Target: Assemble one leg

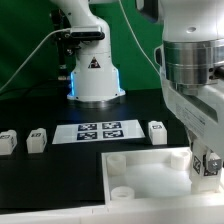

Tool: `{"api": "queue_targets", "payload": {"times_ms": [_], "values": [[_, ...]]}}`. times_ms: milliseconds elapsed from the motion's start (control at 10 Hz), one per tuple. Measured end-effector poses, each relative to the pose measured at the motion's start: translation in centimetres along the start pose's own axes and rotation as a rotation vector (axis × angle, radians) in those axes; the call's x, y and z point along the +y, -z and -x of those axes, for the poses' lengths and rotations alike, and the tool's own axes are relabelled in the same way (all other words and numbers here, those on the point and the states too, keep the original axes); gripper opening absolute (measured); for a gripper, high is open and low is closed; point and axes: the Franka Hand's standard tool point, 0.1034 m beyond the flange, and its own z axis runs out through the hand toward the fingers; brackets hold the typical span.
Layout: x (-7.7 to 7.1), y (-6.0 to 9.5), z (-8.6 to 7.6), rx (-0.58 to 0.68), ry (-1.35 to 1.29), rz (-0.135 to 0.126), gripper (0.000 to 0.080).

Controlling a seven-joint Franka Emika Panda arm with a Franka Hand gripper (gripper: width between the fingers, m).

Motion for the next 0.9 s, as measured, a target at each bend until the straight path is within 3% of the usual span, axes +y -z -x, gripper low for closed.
{"api": "queue_targets", "payload": {"times_ms": [100,200,300,400,500,800,900], "values": [[0.05,0.02,0.02,-0.002,0.019,0.0,0.0294],[0.07,-0.06,0.07,-0.002,0.019,0.001,0.0377],[0.08,-0.09,0.1,-0.002,0.02,0.002,0.0512],[0.09,-0.11,0.12,-0.002,0.022,0.002,0.0512],[0.09,-0.12,0.13,-0.002,0.038,0.002,0.062],[0.54,-0.79,0.64,0.0,0.26,0.02,0.0648],[0.5,-0.74,0.98,0.02,0.451,0.024,0.0648]]}}
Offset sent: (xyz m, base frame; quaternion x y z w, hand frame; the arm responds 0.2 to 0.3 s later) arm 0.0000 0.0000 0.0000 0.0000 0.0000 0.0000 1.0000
